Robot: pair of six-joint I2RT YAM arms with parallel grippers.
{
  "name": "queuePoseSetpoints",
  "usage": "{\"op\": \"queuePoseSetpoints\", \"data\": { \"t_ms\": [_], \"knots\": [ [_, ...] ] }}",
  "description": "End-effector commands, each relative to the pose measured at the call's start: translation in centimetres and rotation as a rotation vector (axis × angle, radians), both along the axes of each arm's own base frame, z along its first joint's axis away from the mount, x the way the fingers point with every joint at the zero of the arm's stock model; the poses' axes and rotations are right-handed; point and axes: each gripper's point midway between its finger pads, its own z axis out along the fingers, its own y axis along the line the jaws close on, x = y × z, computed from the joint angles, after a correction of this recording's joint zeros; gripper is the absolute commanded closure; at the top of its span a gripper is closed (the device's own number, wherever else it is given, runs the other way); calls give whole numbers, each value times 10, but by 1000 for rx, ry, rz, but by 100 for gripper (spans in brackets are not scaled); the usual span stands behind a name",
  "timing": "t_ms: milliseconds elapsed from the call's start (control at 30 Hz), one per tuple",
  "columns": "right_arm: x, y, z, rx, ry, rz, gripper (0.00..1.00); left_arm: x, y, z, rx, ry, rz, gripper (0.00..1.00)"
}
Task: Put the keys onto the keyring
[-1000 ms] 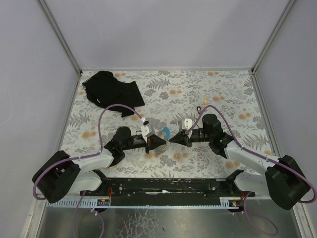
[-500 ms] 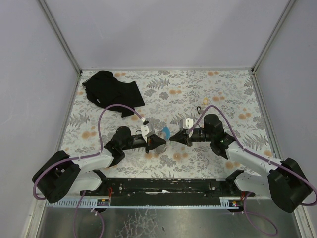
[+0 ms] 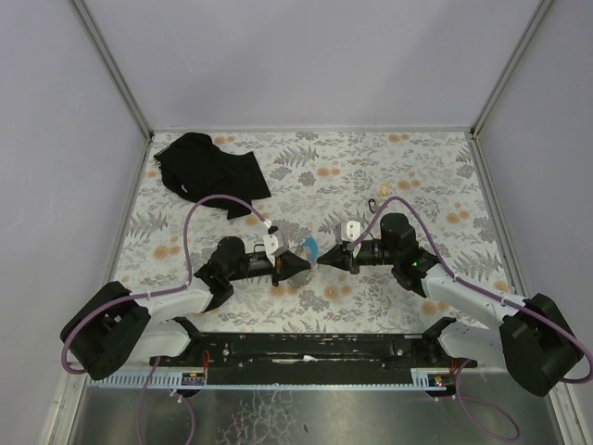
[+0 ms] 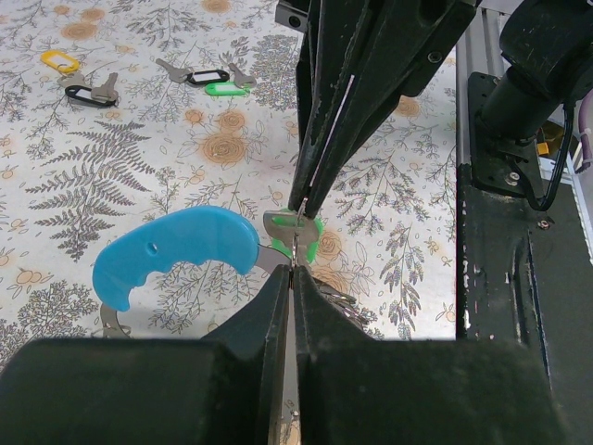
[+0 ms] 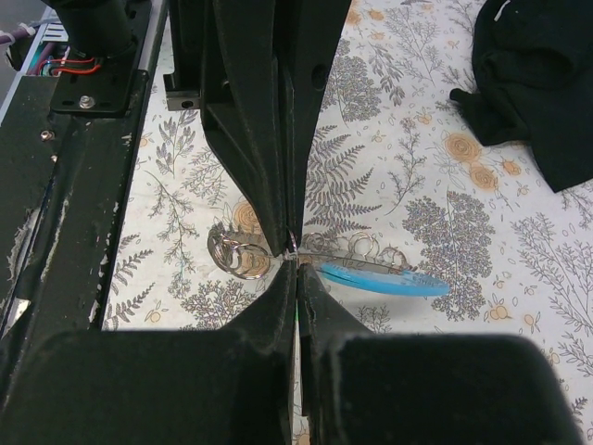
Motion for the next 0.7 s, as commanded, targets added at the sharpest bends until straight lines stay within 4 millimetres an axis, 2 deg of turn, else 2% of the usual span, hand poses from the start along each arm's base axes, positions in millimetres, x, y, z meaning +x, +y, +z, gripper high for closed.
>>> {"op": "queuePoseSetpoints", "data": {
  "t_ms": [0,667],
  "knots": [
    [2,6,12,27,-30,16,100,2,-1,16,-49,-64,-5,100],
    [0,8,10,25,-14,36,100,1,-2,17,-57,-62,-10,100]
  ]
}}
